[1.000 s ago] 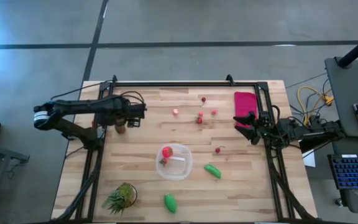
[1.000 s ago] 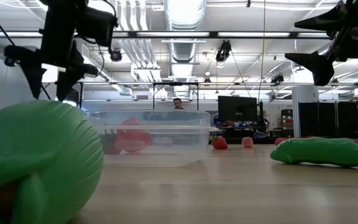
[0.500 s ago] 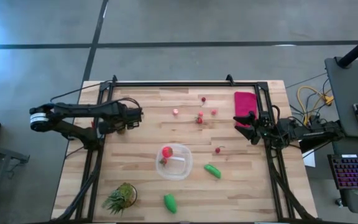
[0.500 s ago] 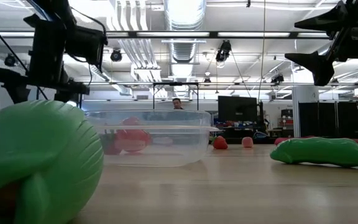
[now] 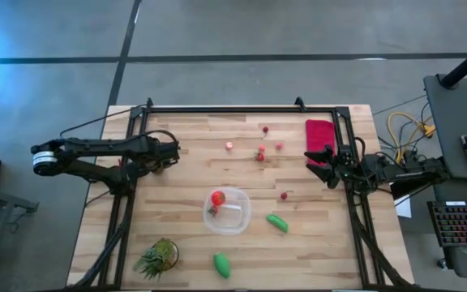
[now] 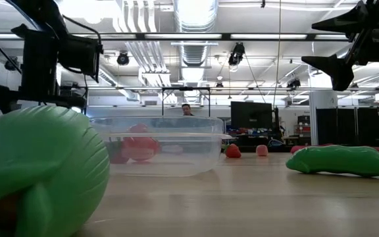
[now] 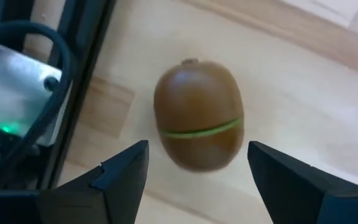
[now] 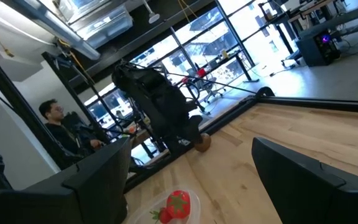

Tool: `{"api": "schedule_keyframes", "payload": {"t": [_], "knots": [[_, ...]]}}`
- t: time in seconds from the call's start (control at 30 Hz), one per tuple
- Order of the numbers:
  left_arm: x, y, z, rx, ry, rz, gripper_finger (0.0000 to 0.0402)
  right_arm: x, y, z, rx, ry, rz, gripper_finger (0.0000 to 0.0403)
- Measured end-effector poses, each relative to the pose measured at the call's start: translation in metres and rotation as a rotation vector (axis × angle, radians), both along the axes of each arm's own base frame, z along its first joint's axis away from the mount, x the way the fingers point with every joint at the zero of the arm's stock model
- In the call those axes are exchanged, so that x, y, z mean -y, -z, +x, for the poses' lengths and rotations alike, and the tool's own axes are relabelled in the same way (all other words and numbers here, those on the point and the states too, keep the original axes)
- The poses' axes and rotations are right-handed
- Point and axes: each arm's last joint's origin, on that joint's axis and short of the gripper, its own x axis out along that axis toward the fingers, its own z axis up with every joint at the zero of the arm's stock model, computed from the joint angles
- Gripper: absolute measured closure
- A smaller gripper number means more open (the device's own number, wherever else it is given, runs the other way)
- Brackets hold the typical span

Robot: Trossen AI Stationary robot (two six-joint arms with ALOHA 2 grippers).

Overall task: Pick and placing Produce into tupperware
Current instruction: Put the kiwi into the bin

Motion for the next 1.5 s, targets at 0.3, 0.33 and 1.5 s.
{"api": "schedule_keyframes", "payload": {"t": [0.3, 0.33, 1.5], "knots": [[-0.006, 0.014, -0.006, -0.012, -0.032, 0.048, 0.0143, 0.000, 0.000, 0.000, 0.000, 0.000, 0.000, 0.0076], [-0.006, 0.016, -0.005, -0.001, -0.033, 0.052, 0.0143, 0.000, 0.000, 0.000, 0.000, 0.000, 0.000, 0.0076], [-0.007, -0.045, 0.086, 0.814, 1.043, 0.294, 0.0168, 0.000, 0.000, 0.000, 0.000, 0.000, 0.000, 0.0076]]}}
